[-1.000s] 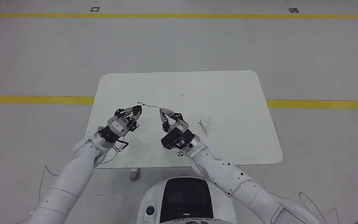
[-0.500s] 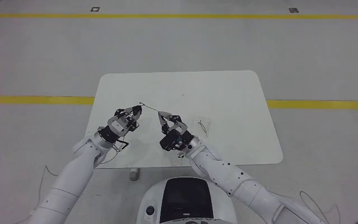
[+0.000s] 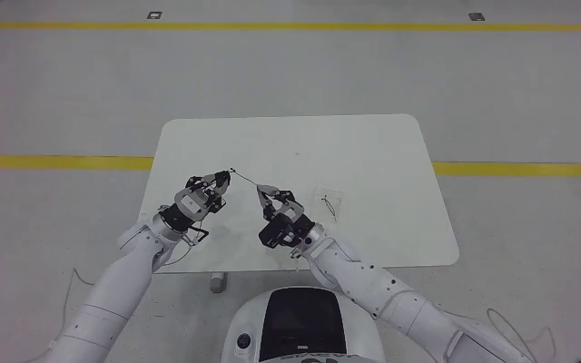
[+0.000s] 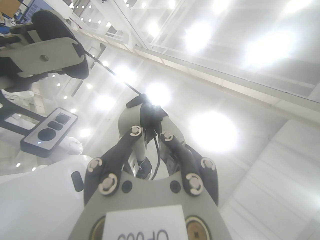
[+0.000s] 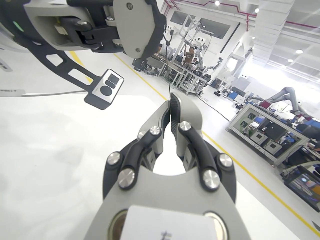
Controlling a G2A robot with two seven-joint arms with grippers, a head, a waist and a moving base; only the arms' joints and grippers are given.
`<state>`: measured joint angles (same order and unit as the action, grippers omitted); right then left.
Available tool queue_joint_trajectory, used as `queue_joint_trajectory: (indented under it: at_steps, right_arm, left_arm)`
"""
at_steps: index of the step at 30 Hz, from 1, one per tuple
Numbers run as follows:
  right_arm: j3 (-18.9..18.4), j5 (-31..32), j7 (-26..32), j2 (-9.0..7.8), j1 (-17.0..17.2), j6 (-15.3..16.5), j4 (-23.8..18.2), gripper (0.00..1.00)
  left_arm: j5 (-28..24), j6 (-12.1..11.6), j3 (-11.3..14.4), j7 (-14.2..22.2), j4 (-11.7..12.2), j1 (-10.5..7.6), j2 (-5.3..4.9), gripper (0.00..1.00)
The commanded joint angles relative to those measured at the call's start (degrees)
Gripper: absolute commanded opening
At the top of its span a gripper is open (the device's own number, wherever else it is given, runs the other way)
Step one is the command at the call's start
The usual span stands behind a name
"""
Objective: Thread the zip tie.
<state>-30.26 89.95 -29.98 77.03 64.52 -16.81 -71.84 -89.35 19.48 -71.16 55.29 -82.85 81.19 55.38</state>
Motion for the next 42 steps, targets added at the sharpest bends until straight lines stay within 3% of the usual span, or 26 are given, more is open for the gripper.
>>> queue_joint_trajectory:
  at_steps: [1, 23, 42]
  right_arm:
    - [0.66, 0.0, 0.02, -0.21, -0.46, 0.18, 0.19, 0.0]
    - [7.1, 0.0, 0.71, -2.44, -4.36, -2.67, 0.6, 0.0]
    - [10.8, 0.0, 1.97, -4.34, -7.08, -2.67, 0.36, 0.0]
  left_arm:
    - [0.0, 0.0, 0.0, 0.0, 0.0, 0.0, 0.0, 0.0]
    - [0.0, 0.0, 0.0, 0.0, 0.0, 0.0, 0.0, 0.0]
    - [0.0, 0.0, 0.0, 0.0, 0.0, 0.0, 0.0, 0.0]
